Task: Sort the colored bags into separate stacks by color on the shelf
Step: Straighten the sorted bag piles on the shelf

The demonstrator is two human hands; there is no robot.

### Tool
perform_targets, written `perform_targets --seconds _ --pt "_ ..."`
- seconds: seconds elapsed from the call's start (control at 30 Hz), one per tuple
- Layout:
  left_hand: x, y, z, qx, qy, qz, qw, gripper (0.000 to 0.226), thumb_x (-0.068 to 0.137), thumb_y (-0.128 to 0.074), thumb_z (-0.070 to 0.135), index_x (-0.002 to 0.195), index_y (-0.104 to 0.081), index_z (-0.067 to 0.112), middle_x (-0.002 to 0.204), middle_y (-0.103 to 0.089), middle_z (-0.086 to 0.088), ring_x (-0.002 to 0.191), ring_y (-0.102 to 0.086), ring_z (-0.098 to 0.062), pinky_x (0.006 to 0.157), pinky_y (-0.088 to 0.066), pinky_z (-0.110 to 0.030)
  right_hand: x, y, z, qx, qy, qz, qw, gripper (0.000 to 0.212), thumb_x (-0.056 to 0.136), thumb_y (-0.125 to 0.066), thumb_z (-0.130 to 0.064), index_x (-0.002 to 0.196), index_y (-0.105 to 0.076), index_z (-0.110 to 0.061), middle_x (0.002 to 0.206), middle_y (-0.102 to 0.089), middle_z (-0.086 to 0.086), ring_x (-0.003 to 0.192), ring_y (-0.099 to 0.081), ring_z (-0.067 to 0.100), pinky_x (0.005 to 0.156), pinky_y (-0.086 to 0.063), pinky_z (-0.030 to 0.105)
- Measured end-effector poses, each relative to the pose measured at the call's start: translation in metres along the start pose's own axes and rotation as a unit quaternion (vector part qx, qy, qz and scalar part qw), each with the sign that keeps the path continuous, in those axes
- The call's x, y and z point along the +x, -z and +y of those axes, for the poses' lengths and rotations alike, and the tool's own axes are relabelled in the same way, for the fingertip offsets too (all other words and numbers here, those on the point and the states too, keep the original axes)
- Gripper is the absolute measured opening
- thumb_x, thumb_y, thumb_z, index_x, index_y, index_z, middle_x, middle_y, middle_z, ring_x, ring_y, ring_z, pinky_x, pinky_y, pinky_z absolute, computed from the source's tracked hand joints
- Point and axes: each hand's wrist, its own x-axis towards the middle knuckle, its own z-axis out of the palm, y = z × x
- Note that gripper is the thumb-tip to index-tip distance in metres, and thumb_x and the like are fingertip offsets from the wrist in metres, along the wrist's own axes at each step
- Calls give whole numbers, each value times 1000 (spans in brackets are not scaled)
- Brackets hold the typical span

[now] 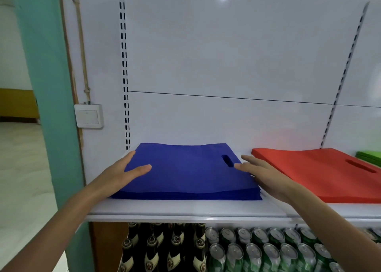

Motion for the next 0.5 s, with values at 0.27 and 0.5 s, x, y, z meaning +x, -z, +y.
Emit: perform_targets --seconds 0.27,0.5 --pt "5 -2 -3 -9 -6 1 1000 152 13 -47 96 147 -18 30 154 -17 10 142 -17 -12 113 -18 -35 4 -7 -4 -17 -7 11 1000 42 87 -64 -14 127 -52 -9 117 -66 3 104 -65 19 99 -48 39" --pt "8 4 -1 -25 -7 -9 1000 153 10 -45 97 146 -21 32 154 -20 10 141 -19 -12 113 -18 -35 12 0 1 6 -5 49 999 75 83 -69 -28 145 -30 -14 146 -37 6 130 -42 21 112 -32 41"
